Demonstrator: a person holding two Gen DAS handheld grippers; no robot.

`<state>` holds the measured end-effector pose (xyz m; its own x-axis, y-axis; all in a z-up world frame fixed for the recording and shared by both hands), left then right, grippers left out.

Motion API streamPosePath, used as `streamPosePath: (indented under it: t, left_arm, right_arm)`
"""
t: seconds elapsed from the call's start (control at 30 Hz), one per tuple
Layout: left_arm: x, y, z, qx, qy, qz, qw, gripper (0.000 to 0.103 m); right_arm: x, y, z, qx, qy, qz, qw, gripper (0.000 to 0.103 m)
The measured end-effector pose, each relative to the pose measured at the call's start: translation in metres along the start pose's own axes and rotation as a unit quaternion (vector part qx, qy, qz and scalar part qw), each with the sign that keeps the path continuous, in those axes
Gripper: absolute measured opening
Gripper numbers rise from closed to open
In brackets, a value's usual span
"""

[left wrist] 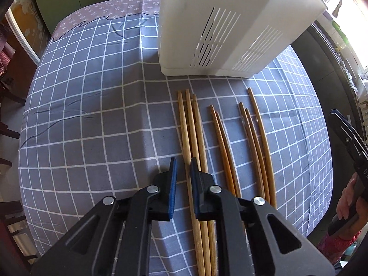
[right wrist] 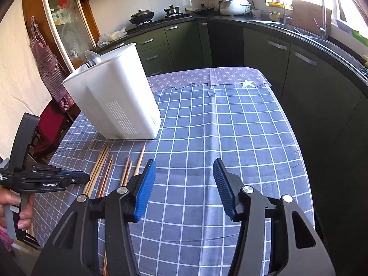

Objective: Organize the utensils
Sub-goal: 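Grasp one wooden chopstick with the left gripper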

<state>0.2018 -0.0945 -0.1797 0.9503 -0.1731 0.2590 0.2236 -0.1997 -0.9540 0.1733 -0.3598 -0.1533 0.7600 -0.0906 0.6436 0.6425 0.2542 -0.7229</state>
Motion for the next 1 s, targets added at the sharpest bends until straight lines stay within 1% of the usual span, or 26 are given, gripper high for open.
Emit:
streamPosePath:
  t: [0.2, 0.27, 0.37, 0.47, 0.6, 0.7, 0.77, 0.83, 0.87, 0.9, 1.0]
  left_arm:
    - [0.006, 0.009, -0.013, 0.014, 0.011, 0.011, 0.9998, 0.011]
    - [0.011, 0.014, -0.021, 0.024, 0.017, 0.012, 0.9995, 0.008]
    - [0.015, 0.015, -0.024, 0.025, 0.022, 0.017, 0.9993, 0.007]
    - [0.015, 0.013, -0.018, 0.018, 0.017, 0.018, 0.9995, 0.007]
    - [0.014, 0.005, -0.009, 0.007, 0.005, -0.003, 1.0, 0.007]
    - [0.012, -0.007, -0.003, 0.007, 0.002, -0.028, 0.9996, 0.007]
    - [0.011, -0.015, 0.0, 0.009, 0.001, -0.044, 0.999, 0.007]
    - [0.007, -0.023, 0.004, 0.008, -0.001, -0.058, 0.9983, 0.007]
    - [0.006, -0.028, 0.006, 0.007, -0.002, -0.067, 0.9977, 0.007]
    - [0.002, -0.034, 0.01, 0.005, -0.003, -0.076, 0.9971, 0.007]
    - [-0.005, -0.053, 0.017, -0.004, -0.007, -0.106, 0.9943, 0.007]
  right_arm:
    - [-0.001, 0.004, 0.002, 0.002, 0.001, 0.009, 1.0, 0.052]
    - [-0.002, 0.006, 0.002, 0.003, 0.001, 0.013, 1.0, 0.052]
    - [-0.003, 0.009, 0.003, 0.001, -0.002, 0.018, 1.0, 0.053]
    - [-0.004, 0.012, 0.007, 0.003, -0.008, 0.027, 1.0, 0.055]
    - [-0.004, 0.02, 0.016, 0.011, -0.022, 0.056, 0.998, 0.055]
    - [-0.008, 0.033, 0.028, 0.0, -0.047, 0.081, 0.996, 0.055]
    - [-0.01, 0.041, 0.038, 0.001, -0.062, 0.095, 0.994, 0.055]
    - [-0.012, 0.049, 0.048, 0.012, -0.067, 0.112, 0.991, 0.048]
    - [-0.013, 0.053, 0.053, 0.015, -0.069, 0.121, 0.99, 0.039]
    - [-0.013, 0.057, 0.057, 0.016, -0.072, 0.129, 0.989, 0.034]
    - [-0.017, 0.071, 0.066, 0.019, -0.074, 0.153, 0.985, 0.028]
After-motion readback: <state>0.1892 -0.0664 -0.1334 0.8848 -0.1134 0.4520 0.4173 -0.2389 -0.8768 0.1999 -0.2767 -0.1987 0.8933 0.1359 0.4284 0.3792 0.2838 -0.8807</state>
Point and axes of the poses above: each gripper's, at about its wrist camera, not at the fingertips, and y roughly the way its jaws point, z to its left, x to its top, the point moved 3 cm from there along y, roughly the way its jaws point, and after that the axes turned 2 degrees about y, right-handed, at the moved point
